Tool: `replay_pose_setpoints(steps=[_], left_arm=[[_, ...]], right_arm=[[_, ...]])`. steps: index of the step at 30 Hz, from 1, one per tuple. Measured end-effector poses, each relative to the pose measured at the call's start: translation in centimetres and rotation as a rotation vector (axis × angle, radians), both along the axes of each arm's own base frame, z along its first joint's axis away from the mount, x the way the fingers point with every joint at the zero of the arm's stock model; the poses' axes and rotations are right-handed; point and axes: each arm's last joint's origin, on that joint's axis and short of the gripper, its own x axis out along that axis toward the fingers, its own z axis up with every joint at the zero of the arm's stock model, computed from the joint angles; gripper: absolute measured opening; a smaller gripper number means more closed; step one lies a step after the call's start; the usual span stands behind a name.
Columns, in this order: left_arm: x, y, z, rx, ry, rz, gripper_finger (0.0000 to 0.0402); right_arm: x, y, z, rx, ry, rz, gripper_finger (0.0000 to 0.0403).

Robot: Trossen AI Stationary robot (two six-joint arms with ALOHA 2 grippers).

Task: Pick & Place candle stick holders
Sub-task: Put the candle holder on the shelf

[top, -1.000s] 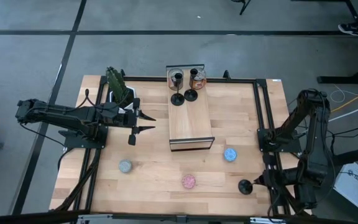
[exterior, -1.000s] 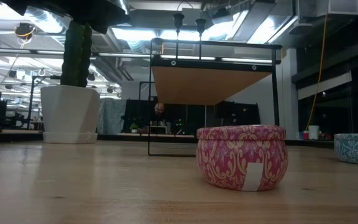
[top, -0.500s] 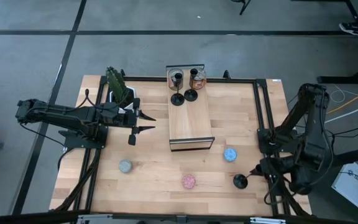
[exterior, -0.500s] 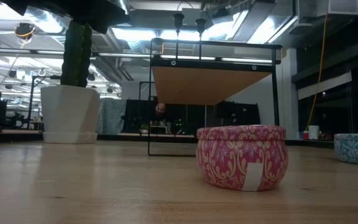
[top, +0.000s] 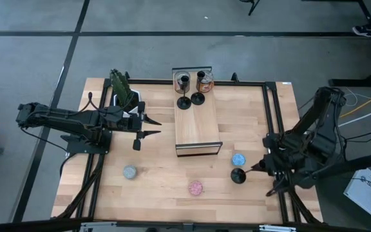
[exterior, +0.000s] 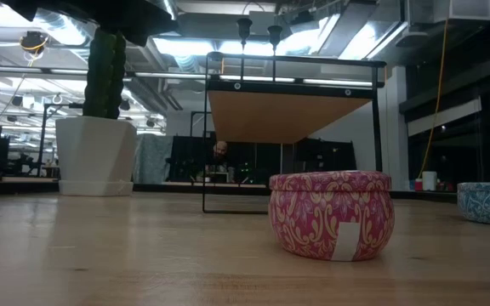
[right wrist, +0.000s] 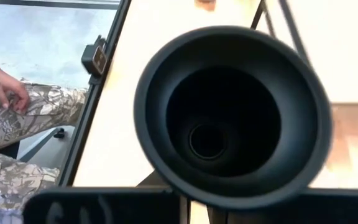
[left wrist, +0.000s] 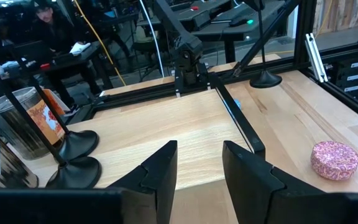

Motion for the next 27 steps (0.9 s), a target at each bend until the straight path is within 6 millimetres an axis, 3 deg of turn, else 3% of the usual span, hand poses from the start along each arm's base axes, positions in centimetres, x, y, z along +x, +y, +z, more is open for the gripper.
replay_pose_setpoints(steps=[15,27], left_arm=[[0.0,0.0,0.0,0.000,0.000,0.000,0.0124],[0.0,0.0,0.0,0.000,0.000,0.000,0.0125]], right_arm=[[3.2,-3.7,4.9,-0.088,-0.079,-0.047,0.0020],[5.5,-8.2,7.0,-0.248,-0.105,-0.136,0.0020]])
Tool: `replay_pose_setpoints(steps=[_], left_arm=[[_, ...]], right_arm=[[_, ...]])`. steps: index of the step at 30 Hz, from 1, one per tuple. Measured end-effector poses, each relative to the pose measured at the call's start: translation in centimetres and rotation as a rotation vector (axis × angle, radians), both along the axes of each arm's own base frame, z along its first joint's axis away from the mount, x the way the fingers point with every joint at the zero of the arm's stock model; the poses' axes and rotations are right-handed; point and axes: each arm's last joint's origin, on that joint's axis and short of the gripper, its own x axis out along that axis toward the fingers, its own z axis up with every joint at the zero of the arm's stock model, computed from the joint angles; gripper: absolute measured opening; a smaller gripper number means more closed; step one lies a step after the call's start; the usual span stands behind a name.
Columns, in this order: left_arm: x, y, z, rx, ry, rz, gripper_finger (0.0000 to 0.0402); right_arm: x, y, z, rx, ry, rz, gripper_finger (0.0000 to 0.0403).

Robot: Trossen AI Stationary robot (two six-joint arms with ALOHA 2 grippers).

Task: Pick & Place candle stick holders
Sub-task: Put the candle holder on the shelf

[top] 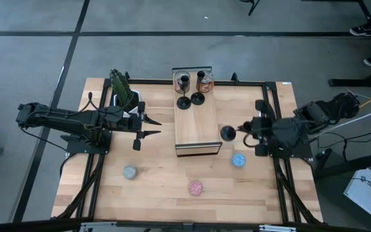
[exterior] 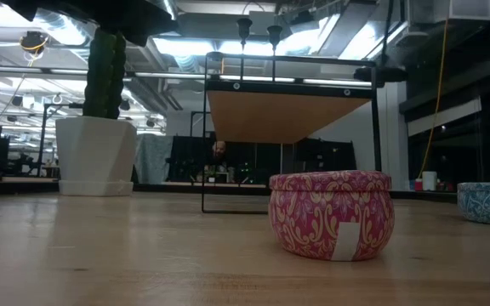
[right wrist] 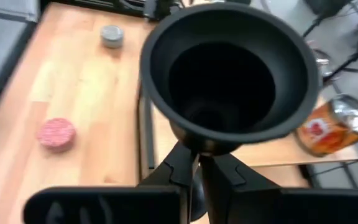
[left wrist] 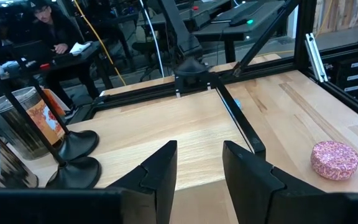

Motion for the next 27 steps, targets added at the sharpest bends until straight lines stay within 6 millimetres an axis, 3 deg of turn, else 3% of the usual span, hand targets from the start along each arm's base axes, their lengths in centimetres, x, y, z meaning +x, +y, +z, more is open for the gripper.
replay_pose_setpoints(steps=[13,27], left_arm=[[0.0,0.0,0.0,0.000,0.000,0.000,0.0124],[0.0,0.0,0.0,0.000,0.000,0.000,0.0122]], right_arm=[[2.0,-4.4,2.0,-0.075,-0.050,0.051,0.0020],[6.6,-9.3,0.7,-0.129,-0.014,0.220,0.0020]])
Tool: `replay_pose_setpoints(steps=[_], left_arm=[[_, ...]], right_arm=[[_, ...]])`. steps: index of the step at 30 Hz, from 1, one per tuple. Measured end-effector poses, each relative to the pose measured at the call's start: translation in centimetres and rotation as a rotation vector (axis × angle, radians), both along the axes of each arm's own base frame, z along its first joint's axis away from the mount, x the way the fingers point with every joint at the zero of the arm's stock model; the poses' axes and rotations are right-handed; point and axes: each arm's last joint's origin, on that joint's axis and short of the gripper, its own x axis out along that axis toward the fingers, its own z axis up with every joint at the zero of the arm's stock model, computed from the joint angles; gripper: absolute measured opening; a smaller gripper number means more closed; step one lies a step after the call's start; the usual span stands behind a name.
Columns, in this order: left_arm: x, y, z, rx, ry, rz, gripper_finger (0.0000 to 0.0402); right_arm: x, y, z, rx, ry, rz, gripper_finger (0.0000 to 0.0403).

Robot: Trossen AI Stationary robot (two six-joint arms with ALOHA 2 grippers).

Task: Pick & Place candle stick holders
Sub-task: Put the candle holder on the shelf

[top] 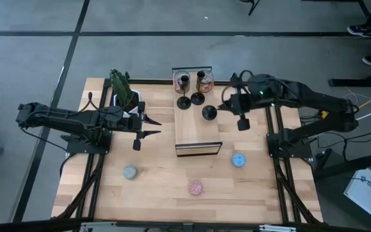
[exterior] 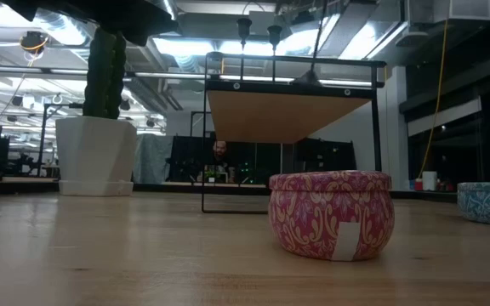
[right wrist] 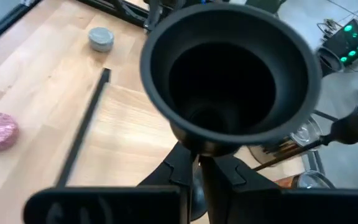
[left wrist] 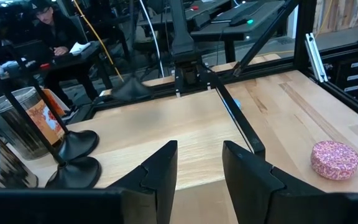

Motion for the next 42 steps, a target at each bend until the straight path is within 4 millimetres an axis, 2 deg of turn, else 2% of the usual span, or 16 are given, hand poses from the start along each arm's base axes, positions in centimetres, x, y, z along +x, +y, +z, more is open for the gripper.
replay_pose_setpoints(steps=[11,17,22,33,39,42], left_arm=[[0.0,0.0,0.0,0.000,0.000,0.000,0.0122],[0.0,0.0,0.0,0.000,0.000,0.000,0.0125],[0.0,0.0,0.0,0.000,0.000,-0.001,0.0122],[0.0,0.0,0.0,0.000,0.000,-0.001,0.0122],[0.0,0.0,0.0,0.000,0.000,-0.001,0.0124],[0.0,0.0,0.0,0.000,0.001,-0.001,0.0122]], right_arm=[[3.1,-3.7,-1.3,0.036,-0.032,0.006,0.0020],[4.9,-4.4,-2.7,0.062,0.004,0.017,0.0020],[5.8,-4.6,-3.1,0.059,-0.011,0.015,0.0020],[5.8,-4.6,-3.1,0.049,-0.011,0.022,0.0020],[5.2,-4.4,-1.3,0.051,-0.007,0.023,0.0020],[5.1,-4.4,-1.1,0.060,0.003,0.026,0.0020]])
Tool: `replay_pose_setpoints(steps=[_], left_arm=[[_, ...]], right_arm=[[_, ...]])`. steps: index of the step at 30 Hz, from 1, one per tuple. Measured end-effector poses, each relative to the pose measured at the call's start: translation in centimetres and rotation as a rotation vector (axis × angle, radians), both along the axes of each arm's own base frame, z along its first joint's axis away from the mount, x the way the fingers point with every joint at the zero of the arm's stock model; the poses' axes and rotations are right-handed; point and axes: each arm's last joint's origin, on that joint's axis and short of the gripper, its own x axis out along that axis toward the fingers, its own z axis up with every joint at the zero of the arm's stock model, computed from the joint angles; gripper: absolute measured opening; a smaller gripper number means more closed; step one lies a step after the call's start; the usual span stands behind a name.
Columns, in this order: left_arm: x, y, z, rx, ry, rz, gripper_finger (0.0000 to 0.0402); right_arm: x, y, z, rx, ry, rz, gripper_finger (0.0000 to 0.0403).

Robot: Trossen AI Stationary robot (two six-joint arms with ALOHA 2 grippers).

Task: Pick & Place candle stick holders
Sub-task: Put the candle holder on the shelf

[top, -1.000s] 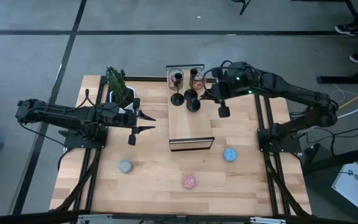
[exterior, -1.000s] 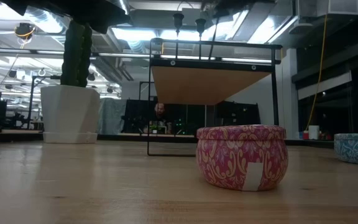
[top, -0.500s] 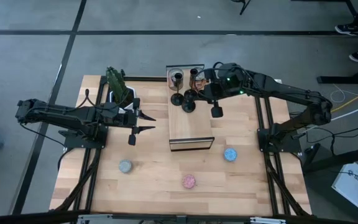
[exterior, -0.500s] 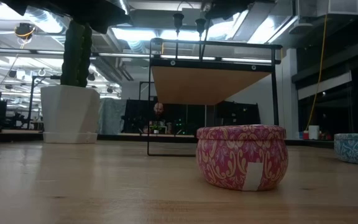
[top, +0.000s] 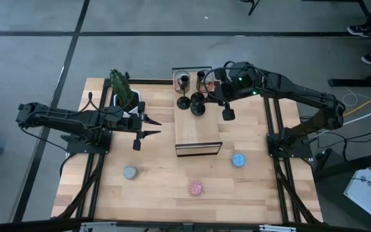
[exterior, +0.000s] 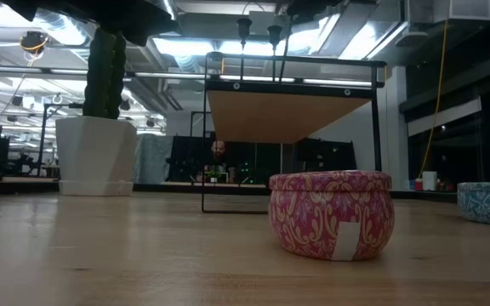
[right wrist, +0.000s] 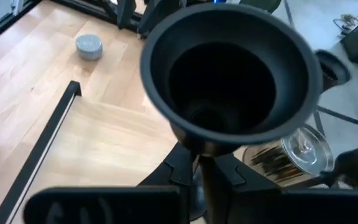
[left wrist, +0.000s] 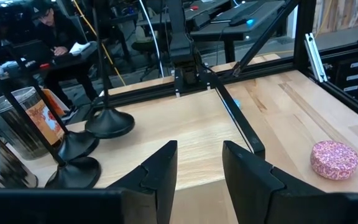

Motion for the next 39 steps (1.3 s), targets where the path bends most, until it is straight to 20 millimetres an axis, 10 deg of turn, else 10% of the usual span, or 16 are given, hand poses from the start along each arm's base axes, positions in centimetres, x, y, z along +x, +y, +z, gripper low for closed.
replay_pose_setpoints(steps=[39], left_arm=[[0.0,0.0,0.0,0.000,-0.001,-0.001,0.0125]], right_arm=[[1.4,-0.3,-1.2,0.049,0.031,0.023,0.0070]])
